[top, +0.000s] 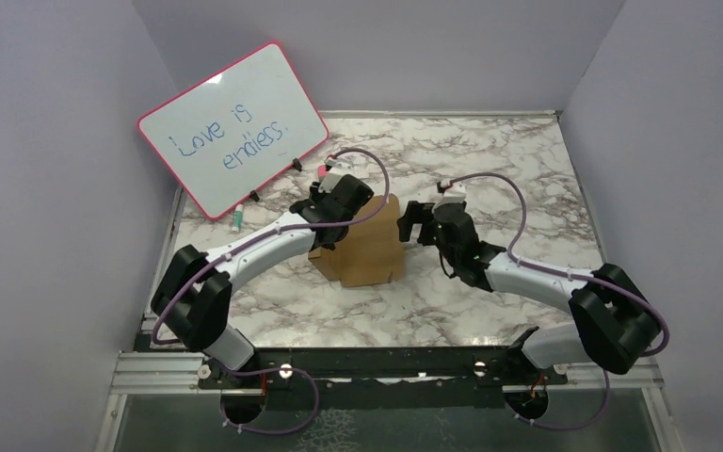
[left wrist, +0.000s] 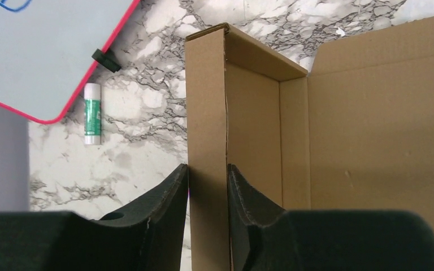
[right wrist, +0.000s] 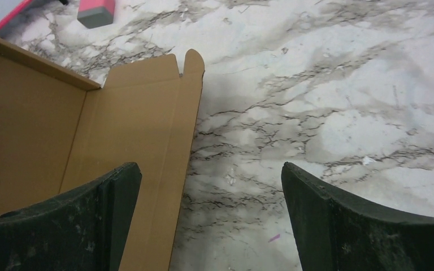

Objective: Fold the paper box

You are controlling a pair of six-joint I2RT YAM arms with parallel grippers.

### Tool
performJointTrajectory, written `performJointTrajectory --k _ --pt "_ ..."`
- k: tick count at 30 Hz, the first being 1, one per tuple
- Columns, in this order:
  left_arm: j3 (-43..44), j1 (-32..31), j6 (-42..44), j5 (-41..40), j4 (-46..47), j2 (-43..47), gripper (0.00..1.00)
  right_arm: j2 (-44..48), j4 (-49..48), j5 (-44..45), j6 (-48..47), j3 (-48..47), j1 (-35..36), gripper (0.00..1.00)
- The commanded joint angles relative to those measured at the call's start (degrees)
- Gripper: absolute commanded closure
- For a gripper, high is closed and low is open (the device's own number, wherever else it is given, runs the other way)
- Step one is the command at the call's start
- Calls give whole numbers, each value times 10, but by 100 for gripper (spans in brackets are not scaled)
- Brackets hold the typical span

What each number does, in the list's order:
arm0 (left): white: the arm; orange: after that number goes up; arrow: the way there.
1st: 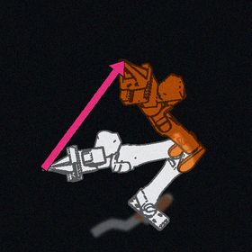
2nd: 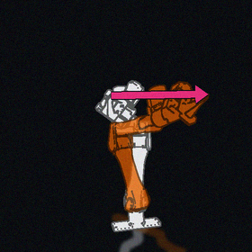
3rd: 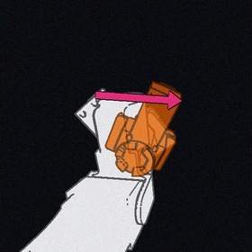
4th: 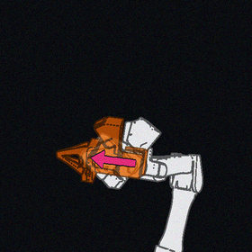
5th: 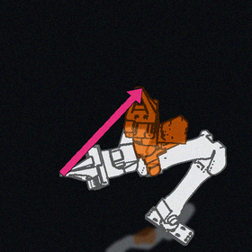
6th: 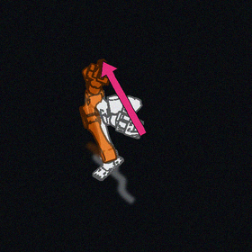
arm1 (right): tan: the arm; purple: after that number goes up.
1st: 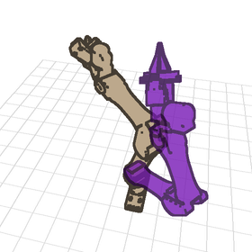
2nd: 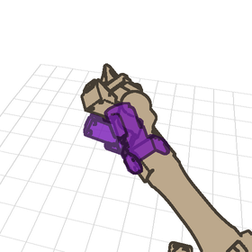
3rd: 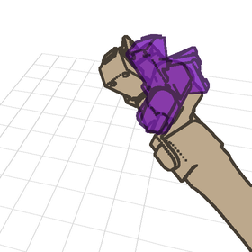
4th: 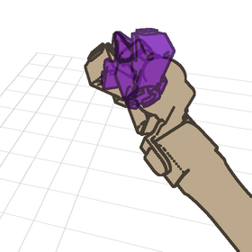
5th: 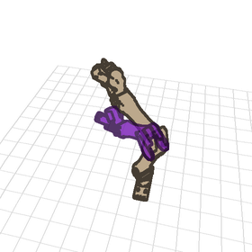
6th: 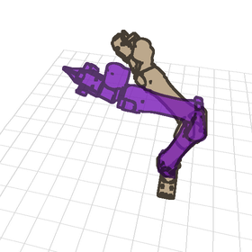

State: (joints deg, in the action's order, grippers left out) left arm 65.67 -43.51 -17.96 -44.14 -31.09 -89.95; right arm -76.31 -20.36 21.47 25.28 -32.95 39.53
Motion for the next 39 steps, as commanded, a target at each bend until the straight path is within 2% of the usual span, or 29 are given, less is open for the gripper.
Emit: performJointTrajectory --k 1,8,10,15,21,23,29,36,39 --pt "-43 31 -16 81 59 52 68 -49 82 -69 23 -58 -5 0" --pt "-80 58 -21 128 93 79 68 -116 146 -122 34 -155 -8 0" --pt "-91 65 -23 134 100 85 68 -136 157 -145 39 -174 -8 3" --pt "-115 78 -30 155 119 100 68 -165 181 -166 50 -206 -9 29" --pt "-129 87 -41 174 133 113 66 -157 203 -183 27 -231 -9 69" --pt "-130 92 -46 185 135 121 61 -153 228 -186 -3 -247 -9 83" --pt "-126 126 -49 255 135 177 40 -170 303 -179 -116 -330 -9 98" --pt "-124 148 -6 306 104 284 3 -200 359 -220 -283 -433 -9 99" --pt "-119 160 34 324 78 309 1 -218 394 -247 -362 -484 -9 99"
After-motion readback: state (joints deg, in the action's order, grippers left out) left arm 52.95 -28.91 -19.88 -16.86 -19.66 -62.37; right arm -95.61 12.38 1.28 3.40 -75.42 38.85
